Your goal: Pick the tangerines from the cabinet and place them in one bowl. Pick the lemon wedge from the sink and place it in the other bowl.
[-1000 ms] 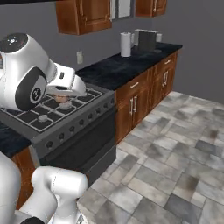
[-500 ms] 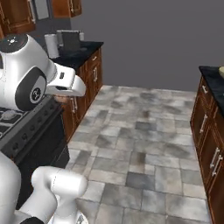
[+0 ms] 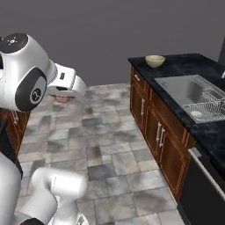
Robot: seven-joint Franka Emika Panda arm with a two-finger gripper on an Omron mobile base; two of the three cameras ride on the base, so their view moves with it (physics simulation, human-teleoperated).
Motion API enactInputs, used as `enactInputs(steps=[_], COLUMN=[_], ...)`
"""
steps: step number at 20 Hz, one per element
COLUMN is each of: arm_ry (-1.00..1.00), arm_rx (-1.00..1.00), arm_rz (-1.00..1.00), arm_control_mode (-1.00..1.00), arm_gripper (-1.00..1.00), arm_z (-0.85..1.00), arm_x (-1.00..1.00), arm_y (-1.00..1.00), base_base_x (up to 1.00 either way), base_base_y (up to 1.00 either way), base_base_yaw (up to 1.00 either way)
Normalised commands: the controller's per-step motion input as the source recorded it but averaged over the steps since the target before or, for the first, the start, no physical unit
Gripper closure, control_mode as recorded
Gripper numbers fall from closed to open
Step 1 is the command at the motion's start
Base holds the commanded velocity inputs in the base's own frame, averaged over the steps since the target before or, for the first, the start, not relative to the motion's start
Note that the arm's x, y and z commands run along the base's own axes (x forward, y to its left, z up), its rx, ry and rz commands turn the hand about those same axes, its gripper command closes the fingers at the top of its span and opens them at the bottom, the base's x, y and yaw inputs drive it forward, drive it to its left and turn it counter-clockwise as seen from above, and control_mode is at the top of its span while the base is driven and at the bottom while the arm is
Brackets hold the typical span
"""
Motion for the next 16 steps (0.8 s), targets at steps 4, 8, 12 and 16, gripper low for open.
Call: enactInputs(steps=[4, 8, 12, 16], arm_ry=[0.0, 0.0, 0.0, 0.0], arm_rx=[0.0, 0.0, 0.0, 0.0], arm_rz=[0.0, 0.0, 0.0, 0.0], arm_control_mode=[1.0, 1.0, 1.0, 1.0], arm_gripper=[1.0, 1.0, 1.0, 1.0], arm_z=[0.0, 0.0, 0.0, 0.0], arm_x=[0.0, 0.0, 0.0, 0.0], arm_y=[0.0, 0.0, 0.0, 0.0], base_base_x=[0.3, 0.34, 0.42, 0.52], base_base_y=[-0.05, -0.02, -0.01, 0.0], base_base_yaw=[-0.59, -0.6, -0.6, -0.59])
